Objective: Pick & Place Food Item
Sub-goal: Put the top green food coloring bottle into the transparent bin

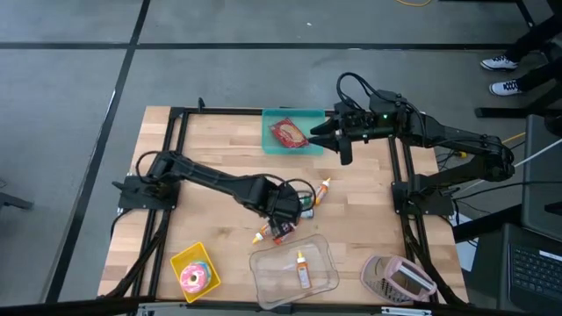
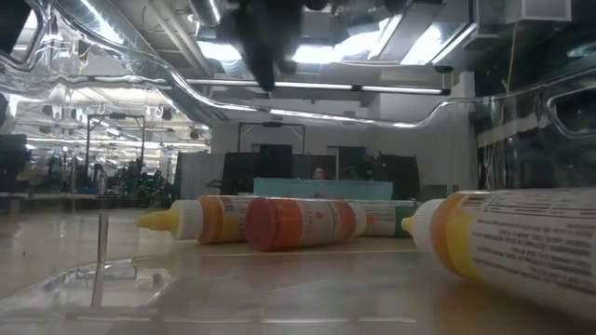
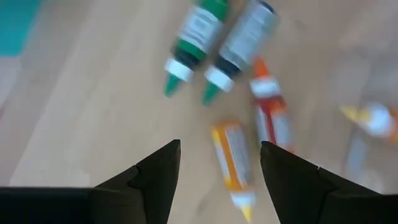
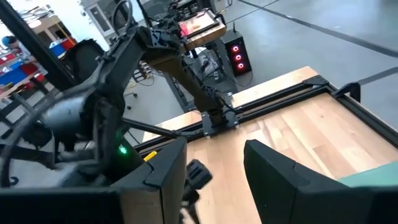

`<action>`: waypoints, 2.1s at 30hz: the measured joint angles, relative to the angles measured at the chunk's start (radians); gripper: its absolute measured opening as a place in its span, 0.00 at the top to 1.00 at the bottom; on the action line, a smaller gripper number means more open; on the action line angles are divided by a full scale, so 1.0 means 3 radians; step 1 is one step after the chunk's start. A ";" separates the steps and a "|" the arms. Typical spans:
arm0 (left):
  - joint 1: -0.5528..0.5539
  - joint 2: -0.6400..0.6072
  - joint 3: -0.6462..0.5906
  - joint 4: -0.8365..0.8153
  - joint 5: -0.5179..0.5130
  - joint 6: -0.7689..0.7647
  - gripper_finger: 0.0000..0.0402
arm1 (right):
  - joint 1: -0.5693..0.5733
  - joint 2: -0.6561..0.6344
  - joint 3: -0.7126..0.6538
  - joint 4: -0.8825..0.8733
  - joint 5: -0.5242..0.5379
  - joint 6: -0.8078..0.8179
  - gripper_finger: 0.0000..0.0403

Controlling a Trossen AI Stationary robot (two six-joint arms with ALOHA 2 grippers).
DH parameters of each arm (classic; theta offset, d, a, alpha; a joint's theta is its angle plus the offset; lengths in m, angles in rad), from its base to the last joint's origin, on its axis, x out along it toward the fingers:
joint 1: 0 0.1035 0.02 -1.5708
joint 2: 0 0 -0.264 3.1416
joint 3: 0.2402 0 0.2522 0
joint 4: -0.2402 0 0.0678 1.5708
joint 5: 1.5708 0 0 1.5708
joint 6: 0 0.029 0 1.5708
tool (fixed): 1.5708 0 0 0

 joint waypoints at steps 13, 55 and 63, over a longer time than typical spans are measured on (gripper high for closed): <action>0.0546 0.0005 -0.0761 0.1217 -0.0019 0.0394 0.46 | 0.0000 0.0000 0.0000 0.0000 0.0120 0.0149 0.60; 0.0691 0.0005 -0.1695 0.2423 0.0259 0.1862 0.46 | 0.0001 0.0000 0.0000 0.0000 0.0120 0.0250 0.60; 0.0697 0.0005 -0.1695 0.2503 0.0413 0.2056 0.46 | 0.0000 0.0000 0.0000 0.0000 0.0120 0.0250 0.60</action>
